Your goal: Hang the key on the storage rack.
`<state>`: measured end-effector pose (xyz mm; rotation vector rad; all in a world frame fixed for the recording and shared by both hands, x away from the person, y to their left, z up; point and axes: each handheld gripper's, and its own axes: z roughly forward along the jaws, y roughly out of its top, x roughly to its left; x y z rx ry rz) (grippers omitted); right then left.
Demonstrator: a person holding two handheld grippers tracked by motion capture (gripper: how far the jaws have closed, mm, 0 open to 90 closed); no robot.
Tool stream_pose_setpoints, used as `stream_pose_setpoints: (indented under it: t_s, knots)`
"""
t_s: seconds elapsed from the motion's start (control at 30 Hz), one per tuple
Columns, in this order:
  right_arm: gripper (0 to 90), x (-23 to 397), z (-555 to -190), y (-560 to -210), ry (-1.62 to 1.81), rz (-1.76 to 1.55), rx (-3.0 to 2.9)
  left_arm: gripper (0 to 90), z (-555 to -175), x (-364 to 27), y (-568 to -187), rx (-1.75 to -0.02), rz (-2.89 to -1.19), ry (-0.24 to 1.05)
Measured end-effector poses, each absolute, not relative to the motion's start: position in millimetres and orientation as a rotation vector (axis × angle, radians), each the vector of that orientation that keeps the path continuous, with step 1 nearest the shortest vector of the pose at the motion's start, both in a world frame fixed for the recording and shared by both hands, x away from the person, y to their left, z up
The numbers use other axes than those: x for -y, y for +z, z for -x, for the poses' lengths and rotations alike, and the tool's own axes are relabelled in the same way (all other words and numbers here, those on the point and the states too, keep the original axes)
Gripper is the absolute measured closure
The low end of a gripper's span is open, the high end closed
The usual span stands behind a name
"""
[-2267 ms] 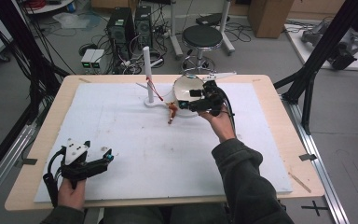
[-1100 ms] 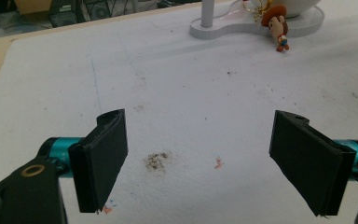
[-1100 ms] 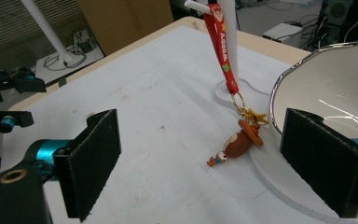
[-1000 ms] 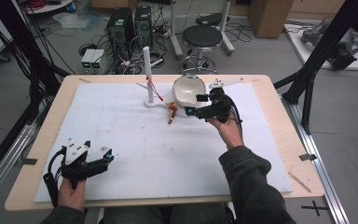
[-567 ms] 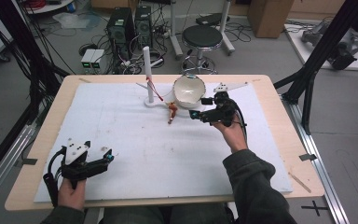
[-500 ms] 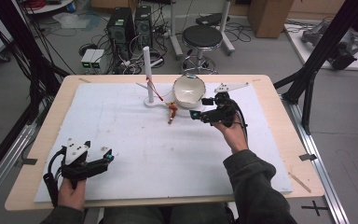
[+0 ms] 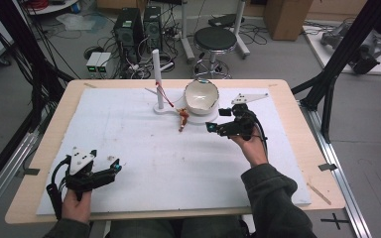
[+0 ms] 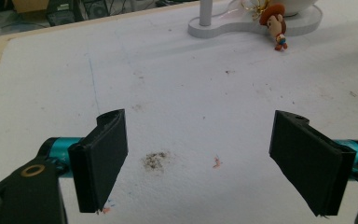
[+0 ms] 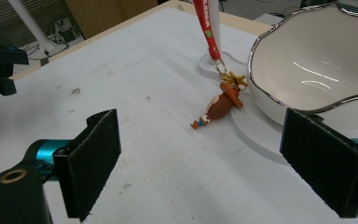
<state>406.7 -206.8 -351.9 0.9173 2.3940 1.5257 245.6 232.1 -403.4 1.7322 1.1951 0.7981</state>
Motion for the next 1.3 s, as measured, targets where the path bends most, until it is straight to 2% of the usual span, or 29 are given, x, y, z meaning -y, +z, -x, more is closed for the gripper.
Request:
stream_pose_setpoints:
  t_s: [1.3]
  knots:
    - [11.3,247,-371,-381,1.46,-0.962,-2.34,19.7,-245,-230,-404,-1.19,-1.741,0.789]
